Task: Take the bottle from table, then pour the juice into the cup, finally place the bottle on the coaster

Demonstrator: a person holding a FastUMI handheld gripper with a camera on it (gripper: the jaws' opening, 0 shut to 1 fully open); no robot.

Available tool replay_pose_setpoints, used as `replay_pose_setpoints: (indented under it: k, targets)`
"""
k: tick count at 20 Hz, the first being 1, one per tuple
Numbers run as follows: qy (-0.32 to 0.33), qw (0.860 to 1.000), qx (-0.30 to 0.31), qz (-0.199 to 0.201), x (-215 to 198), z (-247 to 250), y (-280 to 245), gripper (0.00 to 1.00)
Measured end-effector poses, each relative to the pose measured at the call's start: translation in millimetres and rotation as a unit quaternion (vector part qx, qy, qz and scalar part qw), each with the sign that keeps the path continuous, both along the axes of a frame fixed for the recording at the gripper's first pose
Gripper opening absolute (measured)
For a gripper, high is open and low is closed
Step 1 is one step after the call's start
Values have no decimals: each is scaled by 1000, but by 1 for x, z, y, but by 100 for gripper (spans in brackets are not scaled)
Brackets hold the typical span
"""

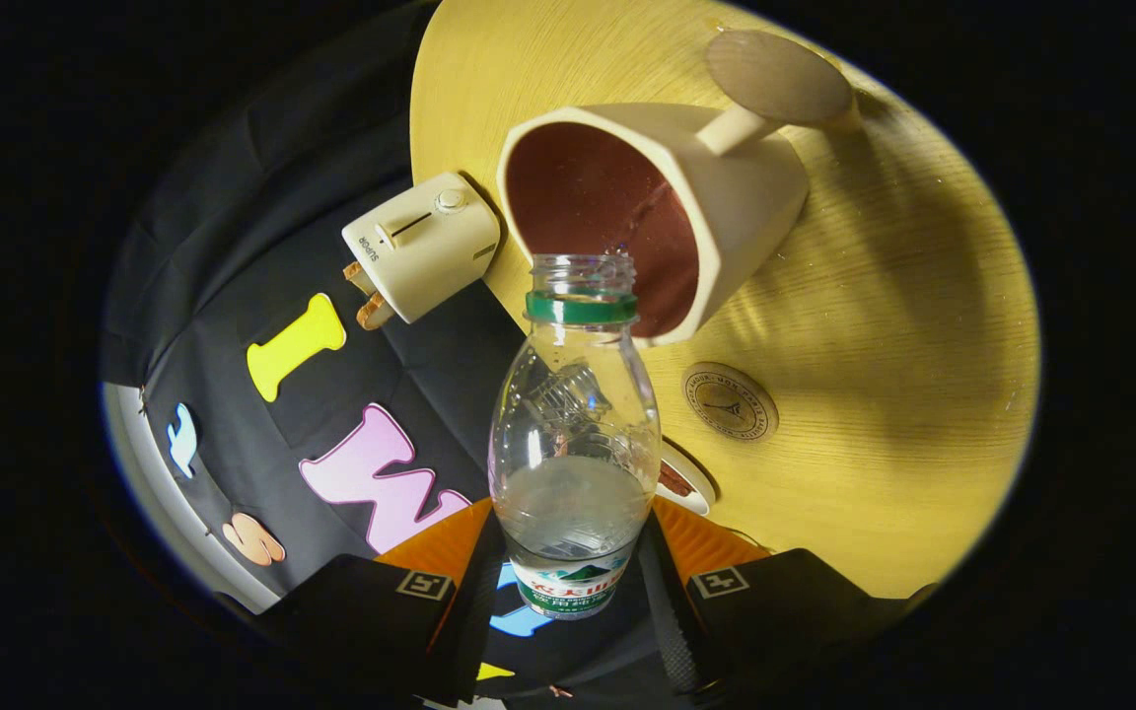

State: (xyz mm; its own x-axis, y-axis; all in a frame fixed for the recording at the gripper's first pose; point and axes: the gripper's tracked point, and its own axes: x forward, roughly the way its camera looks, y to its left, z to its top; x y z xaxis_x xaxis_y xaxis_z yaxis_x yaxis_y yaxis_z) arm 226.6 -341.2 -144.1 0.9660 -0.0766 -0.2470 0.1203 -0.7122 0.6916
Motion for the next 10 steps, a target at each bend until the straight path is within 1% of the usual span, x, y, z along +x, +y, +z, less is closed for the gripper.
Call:
replay_pose_setpoints:
  k: [5, 10]
  targets:
    - [-4, 999, 32, -26, 6, 1, -14, 73]
    - [-8, 998, 55, -41, 3, 3, -15, 73]
